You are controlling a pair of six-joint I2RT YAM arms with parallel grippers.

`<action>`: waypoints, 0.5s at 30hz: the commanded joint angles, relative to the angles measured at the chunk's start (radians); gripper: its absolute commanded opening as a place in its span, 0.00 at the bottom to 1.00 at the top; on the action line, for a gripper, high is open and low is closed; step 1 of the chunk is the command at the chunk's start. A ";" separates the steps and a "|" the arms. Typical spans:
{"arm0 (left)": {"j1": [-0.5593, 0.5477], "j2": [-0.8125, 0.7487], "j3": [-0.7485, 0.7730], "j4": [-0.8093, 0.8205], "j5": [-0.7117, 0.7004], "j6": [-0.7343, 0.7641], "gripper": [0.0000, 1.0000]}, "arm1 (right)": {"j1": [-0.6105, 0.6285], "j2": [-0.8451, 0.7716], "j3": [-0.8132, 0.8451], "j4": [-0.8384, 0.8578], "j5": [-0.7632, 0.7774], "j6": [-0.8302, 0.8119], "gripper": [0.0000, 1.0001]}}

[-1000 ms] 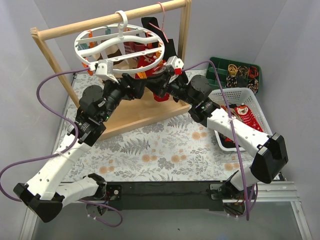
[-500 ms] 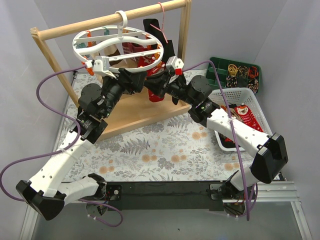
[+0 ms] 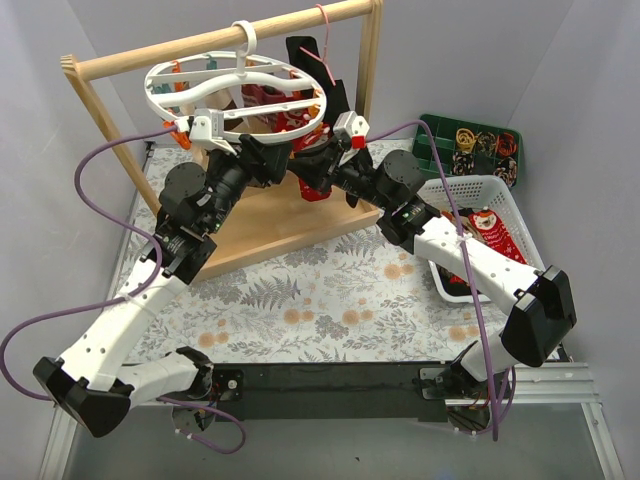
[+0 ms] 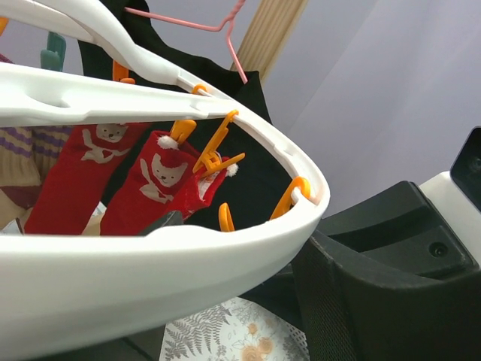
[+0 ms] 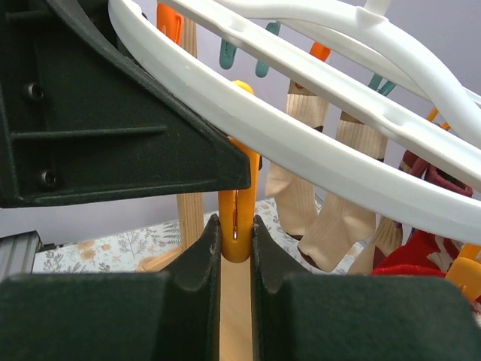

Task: Clip the socks to the hanger
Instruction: Open the clamp at the hanger.

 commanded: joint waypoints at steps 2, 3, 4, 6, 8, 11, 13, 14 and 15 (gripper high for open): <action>0.004 0.025 0.056 -0.022 0.015 0.031 0.56 | 0.002 0.002 0.015 -0.004 -0.020 0.003 0.01; 0.004 0.026 0.056 -0.022 0.014 0.032 0.56 | 0.002 0.002 0.015 -0.004 -0.021 0.003 0.01; 0.004 0.028 0.058 -0.022 0.012 0.034 0.56 | 0.002 0.003 0.015 -0.004 -0.021 0.006 0.01; 0.004 0.028 0.058 -0.024 0.009 0.037 0.56 | 0.004 0.005 0.015 -0.004 -0.020 0.006 0.01; 0.004 0.032 0.061 -0.022 0.009 0.036 0.55 | 0.005 0.005 0.015 -0.006 -0.018 0.005 0.01; 0.004 0.032 0.064 -0.022 0.011 0.039 0.46 | 0.005 0.008 0.018 -0.009 -0.020 0.003 0.01; 0.005 0.032 0.062 -0.021 0.012 0.043 0.40 | 0.005 0.005 0.014 -0.009 -0.018 0.003 0.01; 0.004 0.029 0.059 -0.021 0.012 0.045 0.34 | 0.007 0.003 0.009 -0.012 -0.017 0.003 0.01; 0.004 0.026 0.056 -0.019 0.012 0.048 0.32 | 0.007 -0.003 0.000 -0.012 -0.011 0.002 0.01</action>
